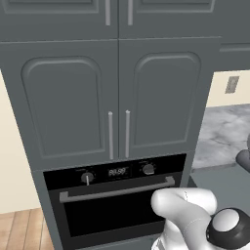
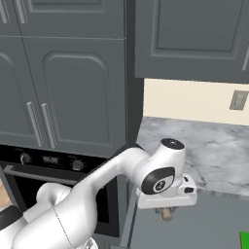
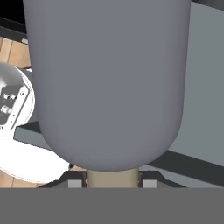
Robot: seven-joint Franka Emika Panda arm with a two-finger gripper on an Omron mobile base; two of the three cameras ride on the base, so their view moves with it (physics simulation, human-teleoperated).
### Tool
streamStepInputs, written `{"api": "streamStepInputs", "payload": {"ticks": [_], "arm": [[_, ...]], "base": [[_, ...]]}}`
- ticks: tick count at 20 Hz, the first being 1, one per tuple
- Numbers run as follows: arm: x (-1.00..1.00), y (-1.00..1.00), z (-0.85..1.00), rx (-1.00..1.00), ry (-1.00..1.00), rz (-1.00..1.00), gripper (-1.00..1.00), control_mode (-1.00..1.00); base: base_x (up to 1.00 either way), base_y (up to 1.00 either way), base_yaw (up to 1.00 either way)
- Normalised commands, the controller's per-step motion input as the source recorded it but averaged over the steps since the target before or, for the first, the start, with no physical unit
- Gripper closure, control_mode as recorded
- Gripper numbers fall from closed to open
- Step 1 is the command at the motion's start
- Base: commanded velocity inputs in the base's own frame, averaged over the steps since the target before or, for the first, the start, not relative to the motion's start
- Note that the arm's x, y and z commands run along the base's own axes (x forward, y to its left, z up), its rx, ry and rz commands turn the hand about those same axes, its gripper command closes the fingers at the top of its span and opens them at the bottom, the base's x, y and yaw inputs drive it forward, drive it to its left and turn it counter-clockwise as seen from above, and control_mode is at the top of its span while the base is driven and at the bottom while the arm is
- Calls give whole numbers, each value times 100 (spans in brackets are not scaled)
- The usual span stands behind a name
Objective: Restock the sink supplies by placing the sponge and soap dispenser on the counter and next to the sink. Make sure the soap dispenser is upright.
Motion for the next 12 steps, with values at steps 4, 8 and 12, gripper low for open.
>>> {"api": "streamStepInputs", "payload": {"ticks": [4, 8, 12], "arm": [[-4, 0, 0, 0, -2, 0, 100, 100], [0, 0, 0, 0, 0, 0, 100, 100], [0, 0, 0, 0, 0, 0, 100, 100]], "base": [[-27, 4, 0], [-13, 55, -9], [-9, 71, -25]]}}
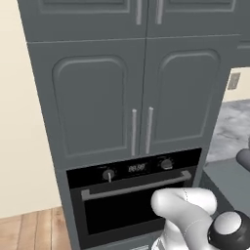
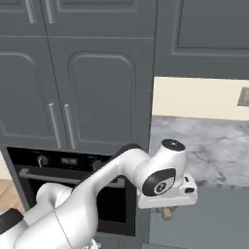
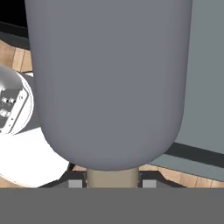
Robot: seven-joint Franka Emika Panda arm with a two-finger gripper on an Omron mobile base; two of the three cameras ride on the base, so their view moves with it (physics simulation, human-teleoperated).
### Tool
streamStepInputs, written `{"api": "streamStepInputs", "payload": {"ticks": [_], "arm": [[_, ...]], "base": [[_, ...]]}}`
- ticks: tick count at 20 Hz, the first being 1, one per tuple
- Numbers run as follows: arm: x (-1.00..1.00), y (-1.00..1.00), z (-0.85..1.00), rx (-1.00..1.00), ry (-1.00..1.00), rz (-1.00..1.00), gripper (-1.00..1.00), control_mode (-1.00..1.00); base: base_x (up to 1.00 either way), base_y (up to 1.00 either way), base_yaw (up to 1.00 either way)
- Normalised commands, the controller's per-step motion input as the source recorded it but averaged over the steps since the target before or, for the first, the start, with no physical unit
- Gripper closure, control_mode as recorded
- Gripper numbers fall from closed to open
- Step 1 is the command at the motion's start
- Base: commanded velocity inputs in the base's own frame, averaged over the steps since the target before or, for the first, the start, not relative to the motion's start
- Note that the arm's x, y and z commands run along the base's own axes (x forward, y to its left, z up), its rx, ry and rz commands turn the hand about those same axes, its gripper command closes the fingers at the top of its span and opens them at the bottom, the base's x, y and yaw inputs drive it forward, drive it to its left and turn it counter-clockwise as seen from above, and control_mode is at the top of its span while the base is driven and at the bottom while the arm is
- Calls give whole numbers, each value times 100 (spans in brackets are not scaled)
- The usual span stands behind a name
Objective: Restock the sink supplies by placing the sponge and soap dispenser on the counter and next to the sink. Make sure the soap dispenser is upright.
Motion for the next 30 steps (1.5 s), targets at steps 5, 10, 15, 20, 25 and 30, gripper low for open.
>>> {"api": "streamStepInputs", "payload": {"ticks": [5, 10, 15, 20, 25, 30], "arm": [[0, 0, 0, 0, 0, 0, 100, 100], [0, 0, 0, 0, 0, 0, 100, 100], [0, 0, 0, 0, 0, 0, 100, 100], [0, 0, 0, 0, 0, 0, 100, 100], [0, 0, 0, 0, 0, 0, 100, 100], [0, 0, 0, 0, 0, 0, 100, 100]], "base": [[-16, 52, -46], [-36, 36, -54], [-31, 57, -57], [-31, 26, -67], [-10, 2, -74], [0, 0, -77]]}}
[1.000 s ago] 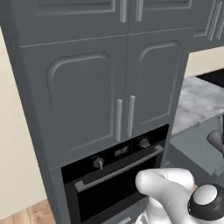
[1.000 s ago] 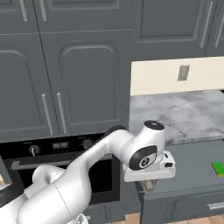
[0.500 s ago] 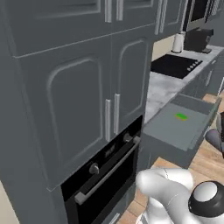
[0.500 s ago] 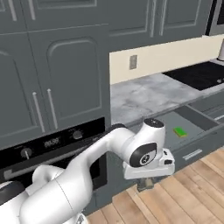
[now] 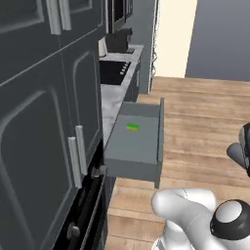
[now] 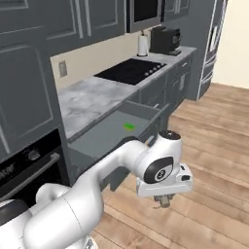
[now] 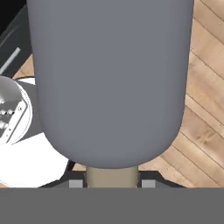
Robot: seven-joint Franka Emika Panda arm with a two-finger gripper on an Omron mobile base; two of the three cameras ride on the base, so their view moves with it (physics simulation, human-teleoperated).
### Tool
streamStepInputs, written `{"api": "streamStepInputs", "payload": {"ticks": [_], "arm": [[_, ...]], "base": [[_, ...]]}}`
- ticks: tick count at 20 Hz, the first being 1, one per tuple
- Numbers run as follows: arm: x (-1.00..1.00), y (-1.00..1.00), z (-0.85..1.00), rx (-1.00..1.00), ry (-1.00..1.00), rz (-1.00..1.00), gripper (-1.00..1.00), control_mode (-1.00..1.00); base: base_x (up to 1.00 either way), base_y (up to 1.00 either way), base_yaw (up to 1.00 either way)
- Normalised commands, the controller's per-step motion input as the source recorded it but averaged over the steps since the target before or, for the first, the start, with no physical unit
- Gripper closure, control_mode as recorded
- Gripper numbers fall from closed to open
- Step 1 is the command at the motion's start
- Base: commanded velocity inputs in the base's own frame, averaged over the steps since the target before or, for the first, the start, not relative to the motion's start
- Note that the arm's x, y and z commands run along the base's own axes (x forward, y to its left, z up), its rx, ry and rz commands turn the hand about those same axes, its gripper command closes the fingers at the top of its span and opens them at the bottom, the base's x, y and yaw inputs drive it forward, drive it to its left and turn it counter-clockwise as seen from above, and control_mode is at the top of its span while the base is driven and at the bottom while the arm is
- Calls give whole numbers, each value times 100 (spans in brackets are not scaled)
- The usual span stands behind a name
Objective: Restock the sink supplies by placing the sponge and soap dispenser on the counter and next to the sink. Make sure the soap dispenser is upright.
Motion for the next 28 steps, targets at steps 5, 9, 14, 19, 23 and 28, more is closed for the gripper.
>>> {"api": "streamStepInputs", "payload": {"ticks": [5, 9, 14, 19, 23, 28], "arm": [[0, 0, 0, 0, 0, 0, 100, 100], [0, 0, 0, 0, 0, 0, 100, 100], [0, 0, 0, 0, 0, 0, 100, 100], [0, 0, 0, 0, 0, 0, 100, 100], [0, 0, 0, 0, 0, 0, 100, 100], [0, 0, 0, 0, 0, 0, 100, 100]], "base": [[16, -8, -67], [37, -50, -50], [45, -42, -39], [53, -49, -30], [55, -52, -30], [64, -48, -34]]}}
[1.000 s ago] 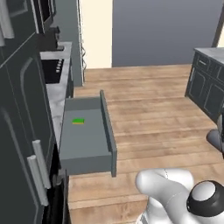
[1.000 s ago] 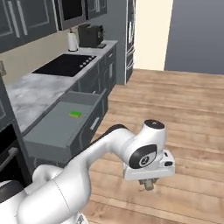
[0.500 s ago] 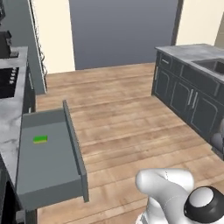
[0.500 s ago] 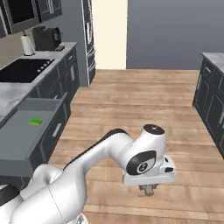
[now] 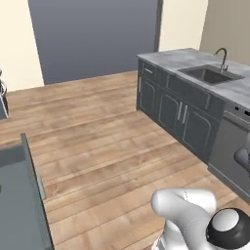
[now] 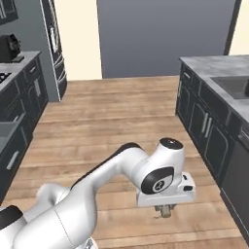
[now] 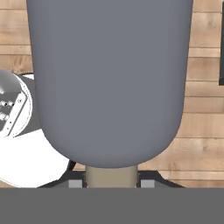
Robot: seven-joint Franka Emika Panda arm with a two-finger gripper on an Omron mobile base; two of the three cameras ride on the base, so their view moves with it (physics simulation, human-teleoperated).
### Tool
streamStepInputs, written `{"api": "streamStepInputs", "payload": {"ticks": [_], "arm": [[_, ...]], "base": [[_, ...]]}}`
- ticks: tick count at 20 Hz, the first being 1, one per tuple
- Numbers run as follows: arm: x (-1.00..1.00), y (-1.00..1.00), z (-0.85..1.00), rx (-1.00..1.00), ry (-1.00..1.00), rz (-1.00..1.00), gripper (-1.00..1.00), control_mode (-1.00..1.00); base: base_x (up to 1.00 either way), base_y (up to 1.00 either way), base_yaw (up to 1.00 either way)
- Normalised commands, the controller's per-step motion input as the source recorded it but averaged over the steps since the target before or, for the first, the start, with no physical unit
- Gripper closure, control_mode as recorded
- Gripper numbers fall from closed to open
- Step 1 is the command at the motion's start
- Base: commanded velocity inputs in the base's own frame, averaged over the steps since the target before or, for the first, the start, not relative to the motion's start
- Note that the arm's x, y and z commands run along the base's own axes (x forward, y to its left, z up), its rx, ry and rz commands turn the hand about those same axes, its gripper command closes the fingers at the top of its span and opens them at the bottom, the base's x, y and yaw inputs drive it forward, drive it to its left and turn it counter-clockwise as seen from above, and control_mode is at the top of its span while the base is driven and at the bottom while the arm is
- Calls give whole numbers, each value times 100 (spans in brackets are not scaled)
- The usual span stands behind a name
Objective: Restock the sink supplies by placing the sponge and soap dispenser on the counter and next to the sink. Make sure the soap dispenser is upright.
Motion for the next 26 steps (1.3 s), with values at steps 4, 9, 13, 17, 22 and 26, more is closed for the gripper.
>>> {"api": "streamStepInputs", "payload": {"ticks": [4, 9, 13, 17, 22, 26], "arm": [[0, 0, 0, 0, 0, 0, 100, 100], [0, 0, 0, 0, 0, 0, 100, 100], [0, 0, 0, 0, 0, 0, 100, 100], [0, 0, 0, 0, 0, 0, 100, 100], [0, 0, 0, 0, 0, 0, 100, 100], [0, 0, 0, 0, 0, 0, 100, 100]], "base": [[69, -49, -36], [75, -44, -36], [81, -27, -37], [90, -1, -37], [96, 18, -35], [100, 50, -33]]}}
